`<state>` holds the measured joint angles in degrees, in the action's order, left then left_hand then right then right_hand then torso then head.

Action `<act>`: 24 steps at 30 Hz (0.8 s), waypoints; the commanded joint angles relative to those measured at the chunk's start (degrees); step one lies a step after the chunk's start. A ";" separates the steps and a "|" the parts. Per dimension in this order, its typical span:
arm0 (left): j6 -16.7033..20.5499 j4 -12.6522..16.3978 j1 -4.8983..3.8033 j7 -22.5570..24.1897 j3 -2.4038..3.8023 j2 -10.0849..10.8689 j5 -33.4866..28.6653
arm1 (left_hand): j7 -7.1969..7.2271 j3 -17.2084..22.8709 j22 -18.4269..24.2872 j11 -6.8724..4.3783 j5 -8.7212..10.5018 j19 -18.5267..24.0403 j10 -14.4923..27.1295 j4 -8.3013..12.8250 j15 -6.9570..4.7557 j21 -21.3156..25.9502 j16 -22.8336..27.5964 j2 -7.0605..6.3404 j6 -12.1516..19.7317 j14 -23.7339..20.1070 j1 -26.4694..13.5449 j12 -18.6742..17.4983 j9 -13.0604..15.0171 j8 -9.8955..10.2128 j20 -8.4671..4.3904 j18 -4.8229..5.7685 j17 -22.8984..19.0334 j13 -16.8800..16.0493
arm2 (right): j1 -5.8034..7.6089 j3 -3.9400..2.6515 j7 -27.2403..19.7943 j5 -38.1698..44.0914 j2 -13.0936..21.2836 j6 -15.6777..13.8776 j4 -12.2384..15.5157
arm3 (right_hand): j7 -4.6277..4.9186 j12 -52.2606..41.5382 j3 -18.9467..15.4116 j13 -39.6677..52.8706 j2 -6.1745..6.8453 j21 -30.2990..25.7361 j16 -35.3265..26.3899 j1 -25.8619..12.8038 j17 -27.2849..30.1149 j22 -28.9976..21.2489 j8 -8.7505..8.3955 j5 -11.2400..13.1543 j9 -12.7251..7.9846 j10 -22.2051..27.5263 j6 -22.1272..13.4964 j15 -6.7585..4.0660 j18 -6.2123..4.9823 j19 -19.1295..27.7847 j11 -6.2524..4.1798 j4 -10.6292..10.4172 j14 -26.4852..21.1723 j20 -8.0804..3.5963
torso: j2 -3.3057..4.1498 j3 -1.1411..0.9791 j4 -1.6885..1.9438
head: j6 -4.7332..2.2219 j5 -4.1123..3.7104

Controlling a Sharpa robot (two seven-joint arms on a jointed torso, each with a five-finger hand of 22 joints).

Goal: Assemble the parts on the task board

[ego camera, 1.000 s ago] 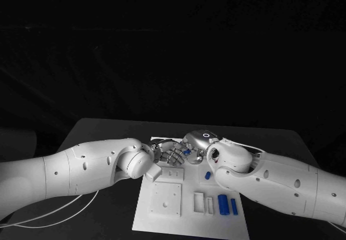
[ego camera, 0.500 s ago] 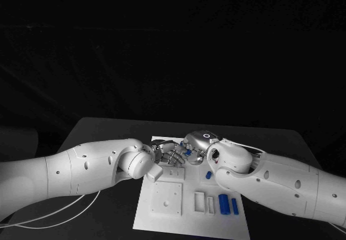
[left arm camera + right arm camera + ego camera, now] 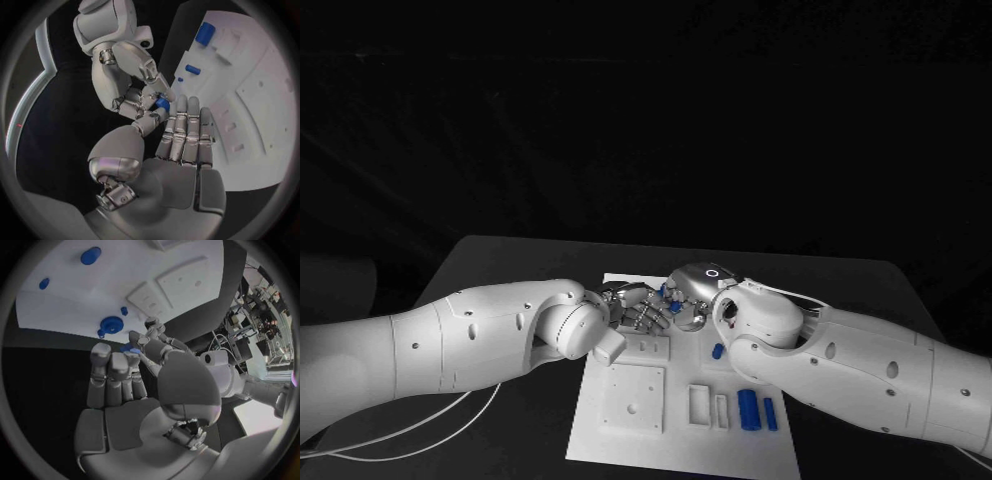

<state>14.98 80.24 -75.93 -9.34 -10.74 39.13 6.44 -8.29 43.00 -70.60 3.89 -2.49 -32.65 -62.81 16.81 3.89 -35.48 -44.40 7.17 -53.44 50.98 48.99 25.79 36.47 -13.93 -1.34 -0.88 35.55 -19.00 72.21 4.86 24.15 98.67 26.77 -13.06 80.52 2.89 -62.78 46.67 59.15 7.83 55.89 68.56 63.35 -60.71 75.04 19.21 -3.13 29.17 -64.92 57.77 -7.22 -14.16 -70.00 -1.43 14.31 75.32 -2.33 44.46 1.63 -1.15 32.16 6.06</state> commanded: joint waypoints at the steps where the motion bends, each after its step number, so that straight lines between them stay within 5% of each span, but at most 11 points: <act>1: -1.02 0.61 -0.29 2.44 0.36 -0.35 -1.13 | 0.04 -0.22 -0.12 0.19 -0.31 0.03 -0.40 -0.14 0.15 0.21 -0.09 -1.80 0.66 0.02 -1.43 -0.57 -0.15 -0.06 0.58 0.88 -0.12 0.17 | -0.42 0.18 -3.57 -0.39 -0.59 0.66 0.61 | 1.94 0.28 0.09 -0.08 0.16 0.11 -0.33 -0.55 0.06 0.16 0.35 0.33 0.08 -0.25 2.37 -0.39 -0.84 -0.29 -0.13 -0.09 0.16 -0.05 | 0.02 0.01 0.01 | 0.01 -0.05; 9: -1.46 0.73 -0.23 2.27 0.36 0.12 -1.37 | -0.65 -0.83 -0.25 0.92 -0.30 -0.09 0.57 -0.51 0.28 0.11 0.09 -4.79 2.11 -0.21 -3.51 -1.40 -0.59 0.66 0.54 0.88 -0.25 0.45 | -0.49 0.18 -3.64 -0.39 -0.26 0.18 0.44 | 1.93 0.28 0.10 -0.08 0.15 0.10 -0.33 -0.56 0.07 0.16 0.35 0.33 0.08 -0.26 2.38 -0.39 -0.84 -0.29 -0.13 -0.09 0.17 -0.04 | 0.01 0.02 0.02 | -0.01 -0.14; 15: -2.06 0.89 -0.16 2.01 0.36 0.54 -1.36 | -1.27 -3.18 -0.31 1.53 -0.27 0.04 1.66 -2.01 0.50 0.18 0.29 -9.41 3.27 -0.51 -7.83 -2.07 -0.91 1.16 0.70 0.88 -0.39 0.63 | -0.56 0.18 -4.14 -0.49 0.44 -1.36 0.31 | 1.93 0.28 0.11 -0.08 0.15 0.10 -0.34 -0.58 0.07 0.16 0.35 0.33 0.09 -0.27 2.40 -0.39 -0.84 -0.29 -0.13 -0.09 0.17 -0.03 | -0.01 0.03 0.02 | 0.02 -0.14; 24: -2.47 1.06 -0.06 2.01 0.36 0.93 -1.21 | -1.38 -5.38 -0.52 1.65 -0.31 0.39 2.11 -0.85 0.49 0.17 0.28 -9.26 3.76 -0.72 -8.46 -2.19 -0.93 1.17 0.54 0.88 -0.38 0.55 | -0.57 0.18 -5.97 -1.59 1.50 -4.41 -0.23 | 1.91 0.28 0.13 -0.08 0.19 0.10 -0.35 -0.60 0.08 0.15 0.40 0.33 0.11 -0.30 2.51 -0.38 -0.84 -0.30 -0.15 -0.09 0.18 -0.01 | 0.00 0.00 -0.01 | -0.16 -0.13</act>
<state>13.43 81.15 -75.89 -8.97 -10.50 40.06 5.60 -9.49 38.02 -71.05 5.53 -2.65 -32.67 -61.08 16.00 4.31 -35.48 -44.40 -2.07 -49.92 50.56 40.96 23.95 35.48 -12.79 -0.91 -0.87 35.25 -18.46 71.75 4.97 20.57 97.75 28.25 -16.02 80.25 2.99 -62.78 46.75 59.16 7.29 55.89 68.56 62.80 -60.71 75.04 19.21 -3.13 29.25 -64.93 58.18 -7.21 -14.16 -70.00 -1.42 14.23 75.33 -2.31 44.46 1.65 -1.14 32.04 5.89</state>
